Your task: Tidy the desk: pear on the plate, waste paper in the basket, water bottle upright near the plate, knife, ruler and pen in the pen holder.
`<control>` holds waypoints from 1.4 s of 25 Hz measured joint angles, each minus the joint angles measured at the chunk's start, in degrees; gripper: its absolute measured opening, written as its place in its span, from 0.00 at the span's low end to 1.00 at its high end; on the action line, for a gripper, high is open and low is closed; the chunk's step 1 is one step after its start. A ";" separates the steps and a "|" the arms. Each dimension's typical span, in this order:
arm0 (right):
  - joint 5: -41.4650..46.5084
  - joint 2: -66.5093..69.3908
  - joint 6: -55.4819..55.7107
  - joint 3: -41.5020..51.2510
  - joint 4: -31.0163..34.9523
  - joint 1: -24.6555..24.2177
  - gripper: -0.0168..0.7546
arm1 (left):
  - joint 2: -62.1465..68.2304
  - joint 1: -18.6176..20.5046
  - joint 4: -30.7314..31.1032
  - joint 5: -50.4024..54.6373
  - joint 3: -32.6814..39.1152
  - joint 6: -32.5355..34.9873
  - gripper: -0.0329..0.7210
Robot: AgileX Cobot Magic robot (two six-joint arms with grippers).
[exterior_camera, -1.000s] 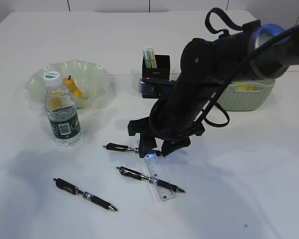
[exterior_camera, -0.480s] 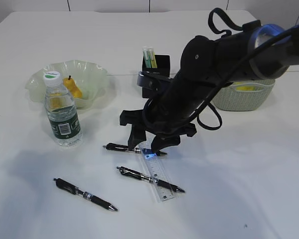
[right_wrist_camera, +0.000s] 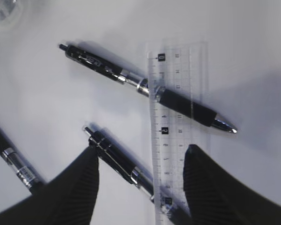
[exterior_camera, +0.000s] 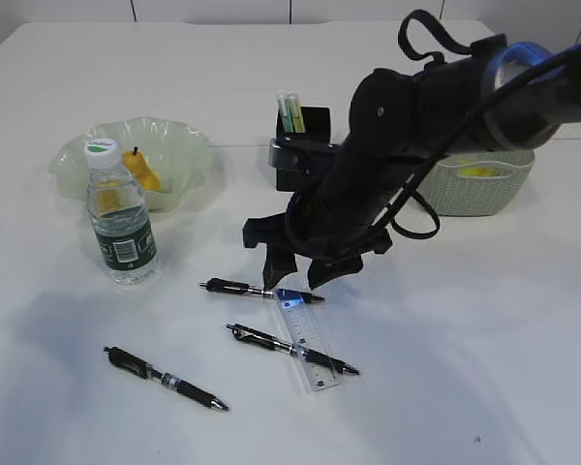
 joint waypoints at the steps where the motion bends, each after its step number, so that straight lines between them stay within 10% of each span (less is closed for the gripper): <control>1: 0.32 0.02 0.86 -0.65 -1.73 0.10 0.58 | 0.00 0.00 0.00 0.00 0.00 0.00 0.58; 8: 4.01 0.12 10.40 -4.61 -13.68 2.75 0.58 | 0.00 0.00 0.00 0.00 0.00 0.00 0.58; 35: 13.58 9.02 12.59 -11.96 -15.81 4.83 0.58 | 0.00 0.00 0.00 0.00 0.00 0.00 0.58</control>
